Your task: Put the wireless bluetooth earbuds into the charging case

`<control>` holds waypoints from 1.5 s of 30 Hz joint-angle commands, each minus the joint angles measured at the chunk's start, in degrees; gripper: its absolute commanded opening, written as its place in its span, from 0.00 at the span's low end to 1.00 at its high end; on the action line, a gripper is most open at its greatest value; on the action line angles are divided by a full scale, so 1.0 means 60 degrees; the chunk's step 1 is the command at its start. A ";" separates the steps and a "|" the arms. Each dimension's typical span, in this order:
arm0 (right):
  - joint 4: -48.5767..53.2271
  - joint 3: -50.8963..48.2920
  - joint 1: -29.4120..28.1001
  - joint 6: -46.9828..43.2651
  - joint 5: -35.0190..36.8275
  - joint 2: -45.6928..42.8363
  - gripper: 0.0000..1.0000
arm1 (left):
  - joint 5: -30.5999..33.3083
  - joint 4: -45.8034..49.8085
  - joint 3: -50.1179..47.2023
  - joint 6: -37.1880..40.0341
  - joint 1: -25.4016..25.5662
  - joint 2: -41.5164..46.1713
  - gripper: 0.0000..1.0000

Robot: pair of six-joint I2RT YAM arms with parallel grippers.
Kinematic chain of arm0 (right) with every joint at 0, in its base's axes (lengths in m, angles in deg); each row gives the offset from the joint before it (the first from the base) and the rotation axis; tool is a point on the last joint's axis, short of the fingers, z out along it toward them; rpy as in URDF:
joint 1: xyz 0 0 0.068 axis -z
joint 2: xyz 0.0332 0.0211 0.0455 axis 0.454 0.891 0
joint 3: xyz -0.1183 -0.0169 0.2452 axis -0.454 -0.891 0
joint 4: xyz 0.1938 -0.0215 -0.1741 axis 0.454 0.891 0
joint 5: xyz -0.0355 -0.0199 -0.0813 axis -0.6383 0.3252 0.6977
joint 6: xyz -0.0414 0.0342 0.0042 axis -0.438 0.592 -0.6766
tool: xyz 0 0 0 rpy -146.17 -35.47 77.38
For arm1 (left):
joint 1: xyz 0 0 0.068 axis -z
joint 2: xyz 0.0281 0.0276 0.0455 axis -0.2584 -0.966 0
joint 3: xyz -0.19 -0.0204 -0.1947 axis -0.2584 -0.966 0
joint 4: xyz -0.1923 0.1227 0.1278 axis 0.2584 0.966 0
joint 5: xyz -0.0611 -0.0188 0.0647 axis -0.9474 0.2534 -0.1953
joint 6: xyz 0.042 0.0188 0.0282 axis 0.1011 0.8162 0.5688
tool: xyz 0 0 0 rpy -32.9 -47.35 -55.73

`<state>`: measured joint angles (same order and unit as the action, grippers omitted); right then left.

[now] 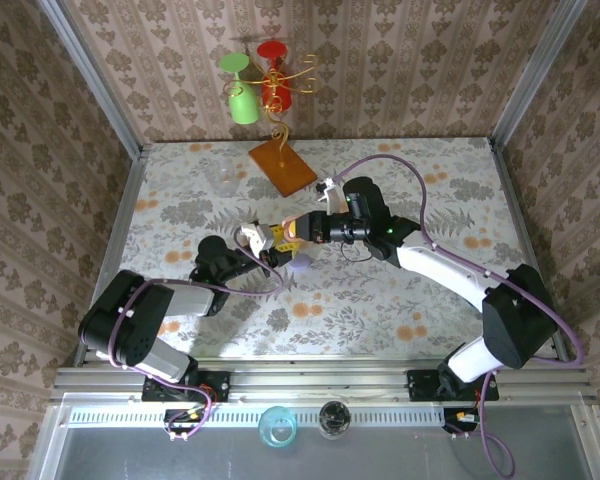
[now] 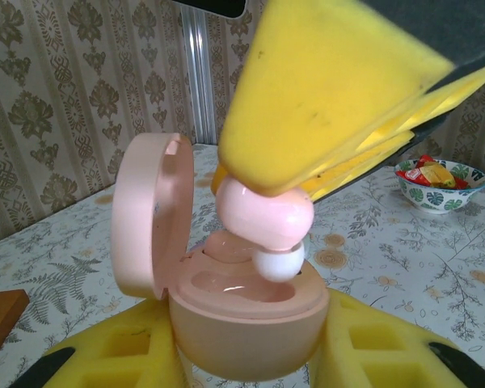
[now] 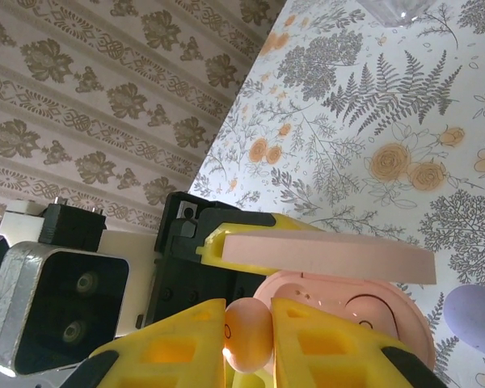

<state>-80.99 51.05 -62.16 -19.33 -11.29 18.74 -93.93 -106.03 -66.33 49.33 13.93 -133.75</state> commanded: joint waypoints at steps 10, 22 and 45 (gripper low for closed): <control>-0.0166 0.0118 -0.0088 0.0081 -0.0057 0.0332 0.28 | 0.0025 -0.0367 0.0168 0.0053 0.0060 0.0153 0.28; 0.0583 0.0066 -0.0073 -0.0706 0.0473 -0.0528 0.41 | 0.0044 -0.0362 0.0044 0.0079 -0.0009 0.0208 0.28; 0.2870 0.1970 -0.0074 -0.2184 0.0047 -0.0105 0.54 | -0.1190 -0.0349 -0.0505 0.0037 -0.0279 0.0878 0.29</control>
<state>-65.80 62.28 -62.42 -31.20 -9.17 18.72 -101.18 -105.81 -68.65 49.50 12.69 -129.92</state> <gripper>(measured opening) 0.539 0.343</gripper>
